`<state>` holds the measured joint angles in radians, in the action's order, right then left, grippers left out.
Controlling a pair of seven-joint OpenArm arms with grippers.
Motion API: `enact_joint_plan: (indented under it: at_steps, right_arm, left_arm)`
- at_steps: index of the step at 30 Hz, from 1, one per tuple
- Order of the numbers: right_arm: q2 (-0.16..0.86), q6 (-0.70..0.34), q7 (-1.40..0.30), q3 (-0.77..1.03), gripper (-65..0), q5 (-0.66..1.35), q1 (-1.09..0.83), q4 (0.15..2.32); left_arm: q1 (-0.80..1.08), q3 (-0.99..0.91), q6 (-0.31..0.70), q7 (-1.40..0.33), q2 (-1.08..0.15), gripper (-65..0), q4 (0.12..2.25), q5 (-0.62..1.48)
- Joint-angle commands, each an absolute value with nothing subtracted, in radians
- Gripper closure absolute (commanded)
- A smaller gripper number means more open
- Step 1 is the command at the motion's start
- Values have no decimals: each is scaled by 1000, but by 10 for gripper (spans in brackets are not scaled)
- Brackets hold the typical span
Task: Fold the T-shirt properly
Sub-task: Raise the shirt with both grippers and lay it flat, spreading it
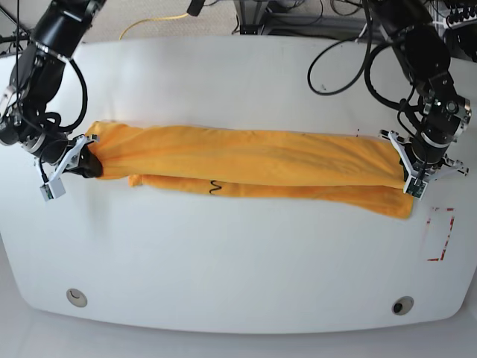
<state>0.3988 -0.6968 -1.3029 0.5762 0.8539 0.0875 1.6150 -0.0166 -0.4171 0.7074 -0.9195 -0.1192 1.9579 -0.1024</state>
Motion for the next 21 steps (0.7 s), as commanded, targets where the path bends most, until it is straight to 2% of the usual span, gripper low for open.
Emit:
enact_joint_plan:
  at_steps: [1,6,12,21]
  right_arm:
    - [424,-698,-1279,581,0,851,183,1581]
    - [424,-698,-1279,578,0,771,303,1517]
    - [430,-698,-1279,483,0,661,453,1504]
    - [527,-698,-1274,311,0,621,693,1488]
  left_arm:
    - [-84,-372,698,-895,-127,0,1975,-143]
    - [-162,-315,698,-897,-96,0,1969,-188]
    - [-278,-308,698,-897,-45,0,1929,-240]
    - [-506,-306,698,-898,21,0,1925,-341]
